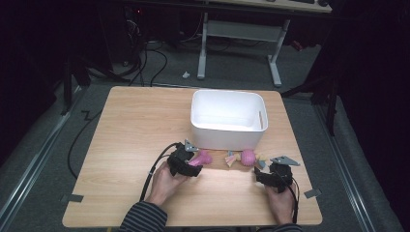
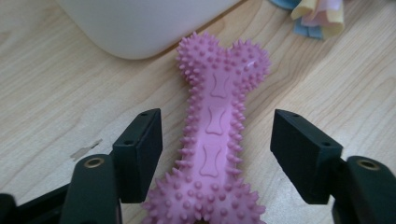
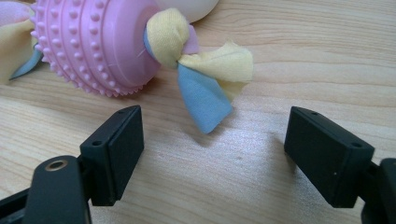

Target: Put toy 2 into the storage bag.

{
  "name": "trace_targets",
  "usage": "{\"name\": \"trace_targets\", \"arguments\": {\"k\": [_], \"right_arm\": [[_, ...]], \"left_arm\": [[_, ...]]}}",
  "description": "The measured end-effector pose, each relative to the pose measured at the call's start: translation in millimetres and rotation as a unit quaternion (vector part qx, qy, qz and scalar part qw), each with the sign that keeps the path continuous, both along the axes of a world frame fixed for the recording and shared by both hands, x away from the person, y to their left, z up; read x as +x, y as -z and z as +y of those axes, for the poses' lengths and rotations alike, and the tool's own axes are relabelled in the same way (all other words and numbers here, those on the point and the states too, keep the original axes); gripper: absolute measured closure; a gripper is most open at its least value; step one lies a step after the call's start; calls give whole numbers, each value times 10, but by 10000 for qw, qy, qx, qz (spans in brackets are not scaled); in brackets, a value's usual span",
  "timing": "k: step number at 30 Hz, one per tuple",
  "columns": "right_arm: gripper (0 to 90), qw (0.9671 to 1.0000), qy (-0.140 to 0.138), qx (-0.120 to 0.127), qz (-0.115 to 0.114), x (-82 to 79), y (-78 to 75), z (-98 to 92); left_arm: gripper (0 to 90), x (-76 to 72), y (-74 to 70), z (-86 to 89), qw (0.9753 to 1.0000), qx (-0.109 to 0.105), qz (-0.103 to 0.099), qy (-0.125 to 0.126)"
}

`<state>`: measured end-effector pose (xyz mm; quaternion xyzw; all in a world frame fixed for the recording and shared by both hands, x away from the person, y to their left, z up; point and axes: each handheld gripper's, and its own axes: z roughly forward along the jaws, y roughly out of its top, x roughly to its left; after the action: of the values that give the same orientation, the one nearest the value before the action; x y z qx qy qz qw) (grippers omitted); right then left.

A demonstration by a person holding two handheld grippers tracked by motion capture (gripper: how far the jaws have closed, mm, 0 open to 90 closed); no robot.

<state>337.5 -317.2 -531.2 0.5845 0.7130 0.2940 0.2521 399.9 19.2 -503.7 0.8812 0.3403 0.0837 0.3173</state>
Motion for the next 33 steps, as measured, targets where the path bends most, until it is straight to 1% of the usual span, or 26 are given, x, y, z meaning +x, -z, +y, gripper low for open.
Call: {"name": "trace_targets", "arguments": {"k": [1,2,4,6,12,15,17,18,20,21,23,28,29,31,33], "right_arm": [[199,10000,-2,-2,-1,0,0,0],[199,10000,-3,-4,-4,0,0,-1],[199,10000,2,2,1,0,0,0],[199,10000,0,0,0,0,0,0],[199,10000,-1,-3,-2,0,0,0],[199,10000,1,-2,-1,0,0,1],[199,10000,3,-1,0,0,0,1],[199,10000,2,0,0,0,0,1],[199,10000,2,-1,-1,0,0,1],[199,10000,2,-1,0,0,0,0],[199,10000,2,0,0,0,0,1],[199,10000,-13,2,1,0,0,2],[199,10000,-22,-2,2,0,0,0],[199,10000,-32,0,3,2,0,2],[199,10000,-45,-11,7,4,-1,2]], "left_arm": [[358,8,16,-11,10000,86,18,8],[365,9,24,-19,9999,143,-5,8],[390,12,33,-30,9999,139,8,61],[401,18,36,-32,9998,172,-27,64],[421,39,57,-37,9997,230,30,56],[444,43,43,-56,9996,259,7,79],[473,48,28,-74,9995,296,2,109],[505,54,22,-87,9994,311,32,114],[512,58,18,-91,9994,337,40,102],[531,58,14,-91,9993,359,25,100],[555,63,9,-83,9993,343,45,123],[577,57,1,-80,9993,323,95,148],[582,53,-8,-74,9993,303,172,163],[583,49,-17,-64,9993,262,215,161],[584,38,-37,-50,9992,321,196,145]]}}
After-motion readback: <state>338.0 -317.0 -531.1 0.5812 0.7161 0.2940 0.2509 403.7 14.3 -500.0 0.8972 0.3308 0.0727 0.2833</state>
